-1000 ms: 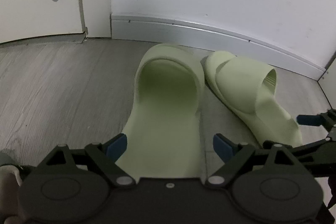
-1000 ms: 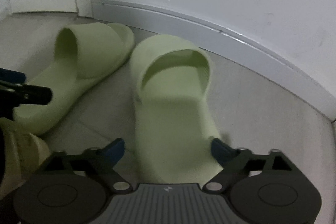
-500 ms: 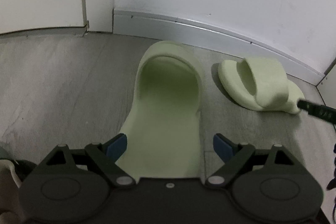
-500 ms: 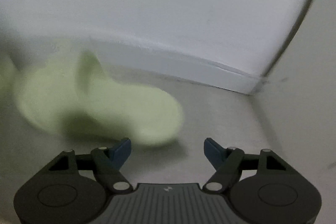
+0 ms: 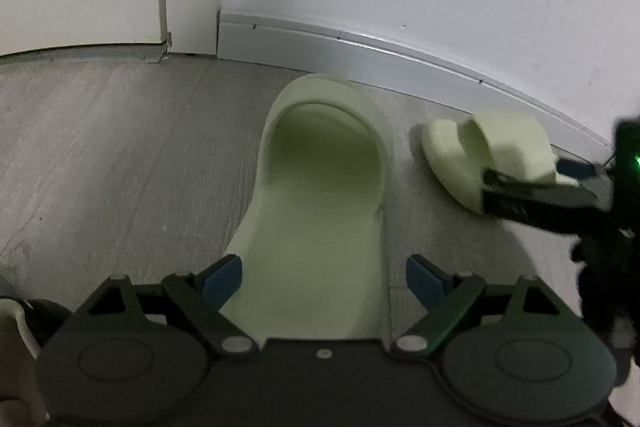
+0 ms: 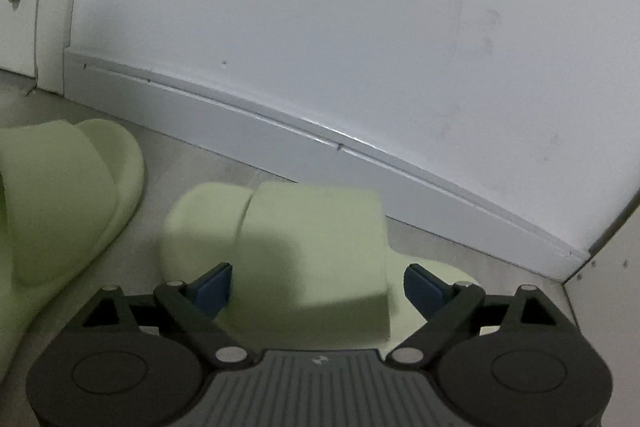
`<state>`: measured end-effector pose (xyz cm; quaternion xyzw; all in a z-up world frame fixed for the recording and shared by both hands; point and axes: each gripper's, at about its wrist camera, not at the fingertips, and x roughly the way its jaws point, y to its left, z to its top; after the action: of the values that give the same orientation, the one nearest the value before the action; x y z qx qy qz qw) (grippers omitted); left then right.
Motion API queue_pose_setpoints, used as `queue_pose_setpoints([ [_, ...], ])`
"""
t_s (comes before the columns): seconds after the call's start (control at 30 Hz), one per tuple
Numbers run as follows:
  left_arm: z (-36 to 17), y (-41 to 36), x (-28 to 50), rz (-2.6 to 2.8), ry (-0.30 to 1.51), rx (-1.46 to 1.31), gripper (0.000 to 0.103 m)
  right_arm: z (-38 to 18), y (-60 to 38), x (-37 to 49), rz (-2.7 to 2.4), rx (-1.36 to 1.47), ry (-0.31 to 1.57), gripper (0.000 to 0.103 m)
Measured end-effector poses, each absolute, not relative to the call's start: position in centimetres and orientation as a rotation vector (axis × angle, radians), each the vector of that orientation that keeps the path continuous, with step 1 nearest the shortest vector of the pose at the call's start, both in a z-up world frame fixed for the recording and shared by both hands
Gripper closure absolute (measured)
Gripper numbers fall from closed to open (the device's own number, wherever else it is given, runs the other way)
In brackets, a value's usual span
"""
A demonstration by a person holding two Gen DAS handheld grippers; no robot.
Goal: Organize scattered shoes
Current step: 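Grasp a pale green slide with the right tool and lift it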
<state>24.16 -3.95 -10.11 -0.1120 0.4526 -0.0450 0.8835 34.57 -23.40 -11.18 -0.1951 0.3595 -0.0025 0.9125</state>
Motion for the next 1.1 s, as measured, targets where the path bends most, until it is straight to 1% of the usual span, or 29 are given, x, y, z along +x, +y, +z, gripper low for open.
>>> queue_pose_setpoints([
  [0.27, -10.2, -3.8, 24.3, -0.095, 0.941, -0.238, 0.013, -9.8, -30.2, 29.8, -0.207, -0.359, 0.881, 0.011],
  [0.33, -10.2, -3.8, 24.4, -0.094, 0.941, -0.238, 0.013, -9.2, -32.2, 28.8, -0.288, -0.278, 0.929, 0.011],
  [0.43, -10.2, -3.7, 24.4, -0.094, 0.944, -0.235, 0.013, -7.3, -33.9, 27.4, -0.255, -0.043, 0.876, 0.009],
  [0.47, -10.2, -3.8, 24.4, -0.094, 0.944, -0.233, 0.013, -6.8, -34.2, 27.2, -0.223, 0.039, 0.834, 0.004],
  [0.5, -10.2, -3.8, 24.4, -0.094, 0.945, -0.232, 0.013, -6.6, -34.3, 27.4, -0.189, 0.101, 0.798, 0.000],
  [0.57, -10.2, -3.8, 24.3, -0.093, 0.945, -0.231, 0.013, -6.9, -33.8, 28.3, -0.160, 0.133, 0.764, 0.000],
  [0.7, -10.2, -3.9, 24.3, -0.090, 0.946, -0.229, 0.013, -8.4, -32.7, 31.7, -0.217, 0.042, 0.766, 0.000],
  [0.83, -10.2, -4.0, 24.3, -0.090, 0.946, -0.230, 0.013, -10.2, -32.6, 34.2, -0.221, 0.030, 0.808, 0.000],
  [1.1, -10.2, -3.7, 24.2, -0.088, 0.943, -0.247, 0.013, -11.0, -31.4, 32.2, -0.115, -0.037, 0.776, 0.001],
])
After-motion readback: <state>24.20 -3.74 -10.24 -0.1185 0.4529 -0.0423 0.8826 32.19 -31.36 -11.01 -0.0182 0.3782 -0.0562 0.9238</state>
